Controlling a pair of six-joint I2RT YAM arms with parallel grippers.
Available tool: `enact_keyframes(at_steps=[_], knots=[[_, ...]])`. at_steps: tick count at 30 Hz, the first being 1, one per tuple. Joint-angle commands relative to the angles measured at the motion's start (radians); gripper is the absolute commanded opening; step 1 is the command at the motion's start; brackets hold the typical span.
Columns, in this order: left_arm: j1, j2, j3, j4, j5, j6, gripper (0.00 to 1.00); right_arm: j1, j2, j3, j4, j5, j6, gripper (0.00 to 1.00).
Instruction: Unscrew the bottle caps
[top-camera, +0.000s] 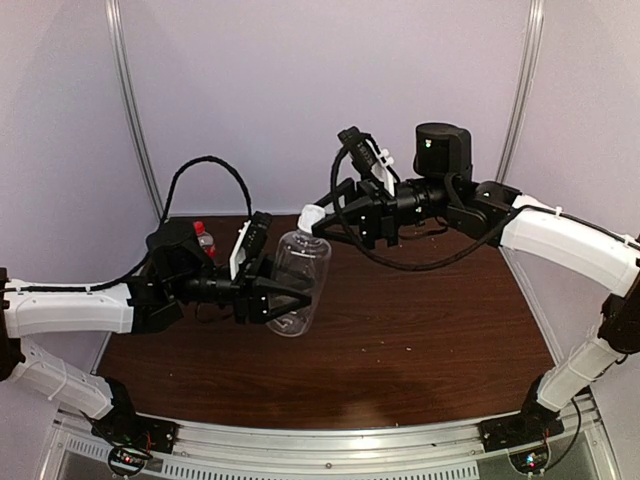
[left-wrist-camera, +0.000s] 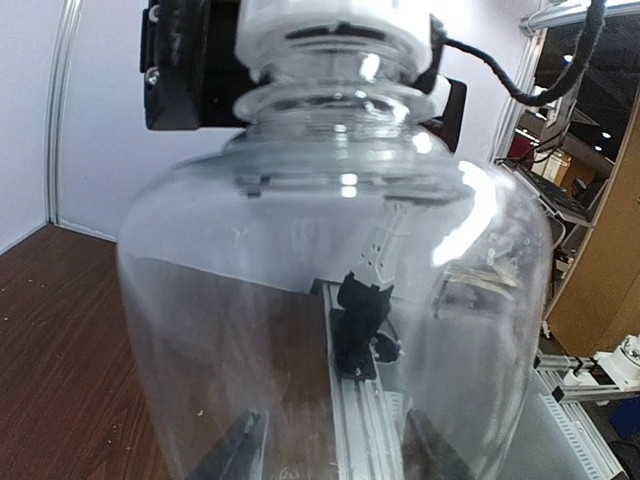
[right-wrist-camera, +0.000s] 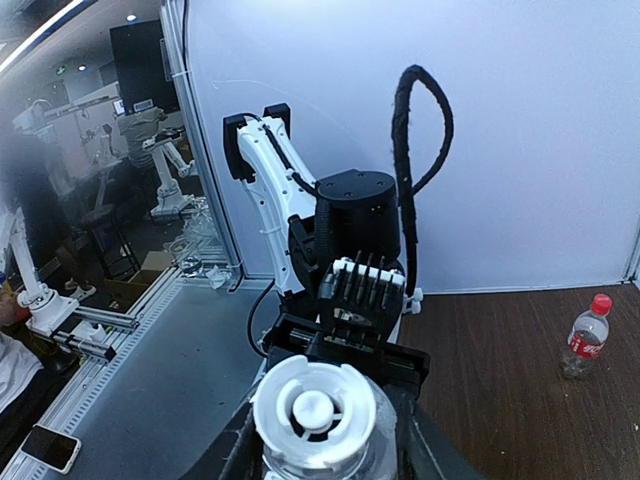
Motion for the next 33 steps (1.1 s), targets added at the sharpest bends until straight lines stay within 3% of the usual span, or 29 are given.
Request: enact_keyframes(at_steps=[1, 8, 11, 13, 23, 29, 33], knots=[[0.006, -0.014, 0.008, 0.081, -0.051, 0.004, 0.32, -0.004, -0.031, -0.010, 0.007, 0.079, 0.043, 0.48], [0.006, -0.019, 0.018, 0.050, -0.111, 0.012, 0.32, 0.004, -0.075, -0.050, 0.039, 0.103, 0.075, 0.67], [0.005, -0.024, 0.033, 0.008, -0.162, 0.027, 0.32, 0.013, -0.103, -0.063, 0.032, 0.161, 0.091, 0.81], [0.005, -0.023, 0.043, -0.020, -0.192, 0.037, 0.32, 0.018, -0.121, -0.063, 0.026, 0.218, 0.117, 0.85], [0.005, -0.010, 0.066, -0.066, -0.282, 0.041, 0.32, 0.104, -0.102, 0.021, -0.079, 0.768, 0.362, 0.92], [0.005, -0.006, 0.073, -0.093, -0.318, 0.045, 0.32, 0.161, -0.041, 0.075, -0.122, 0.879, 0.387, 0.92], [0.006, -0.011, 0.076, -0.103, -0.328, 0.048, 0.32, 0.173, -0.012, 0.089, -0.133, 0.890, 0.385, 0.81]])
